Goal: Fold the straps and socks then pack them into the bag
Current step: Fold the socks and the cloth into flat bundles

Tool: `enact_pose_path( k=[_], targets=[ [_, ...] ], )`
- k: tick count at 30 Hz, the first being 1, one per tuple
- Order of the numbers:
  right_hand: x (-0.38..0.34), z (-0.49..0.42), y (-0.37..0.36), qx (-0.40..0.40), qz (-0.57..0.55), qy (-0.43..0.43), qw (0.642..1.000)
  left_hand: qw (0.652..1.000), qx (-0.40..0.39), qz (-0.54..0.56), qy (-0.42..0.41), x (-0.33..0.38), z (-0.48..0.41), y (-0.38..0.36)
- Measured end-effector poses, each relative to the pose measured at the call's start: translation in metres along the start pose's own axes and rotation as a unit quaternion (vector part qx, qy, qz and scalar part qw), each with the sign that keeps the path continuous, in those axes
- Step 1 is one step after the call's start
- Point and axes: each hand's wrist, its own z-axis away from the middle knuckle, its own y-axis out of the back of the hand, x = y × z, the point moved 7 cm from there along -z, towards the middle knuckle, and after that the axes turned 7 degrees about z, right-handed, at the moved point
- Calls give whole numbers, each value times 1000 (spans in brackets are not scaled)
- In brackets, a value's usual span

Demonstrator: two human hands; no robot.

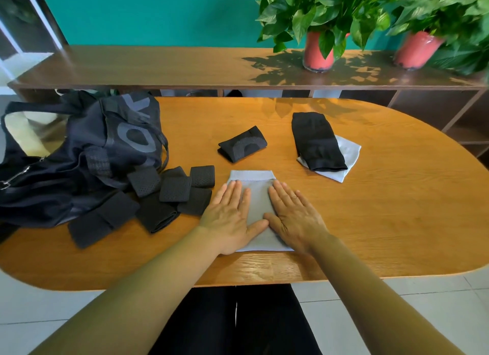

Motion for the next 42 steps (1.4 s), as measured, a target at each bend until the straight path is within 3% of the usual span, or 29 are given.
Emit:
enact_pose_path(
  k=[3,5,8,11,15,19,25,29,33,38,42],
  targets=[
    [-1,2,1,-10,-20,-6,1000,1000,0,5,5,-2,2,1],
    [-1,6,11,-7,-111,-5,994,1000,18,15,-8,-4,4,8],
    [21,7,40,102,-298,-64,947,994,100,35,-33,-15,4,38],
    [40,-9,55,157,-280,-103,941,987,147,44,-45,-26,-8,64],
    [44,-37,48,69,-246,-114,960,986,130,84,-55,-29,-33,75],
    [41,-54,43,-12,-182,-108,977,996,28,85,-21,-35,-59,64],
    [45,-68,43,-77,-156,-94,980,993,-39,112,-1,-39,-77,65],
    [46,-71,40,-73,-198,-105,972,988,-60,144,-2,-40,-78,64],
    [43,-63,43,-14,-253,-118,960,984,-2,173,-35,-37,-70,67],
    [46,-40,38,71,-293,-104,948,969,131,178,-108,-40,-40,67],
    [40,-32,39,147,-222,-53,963,960,187,129,-163,-31,-20,65]
  ],
)
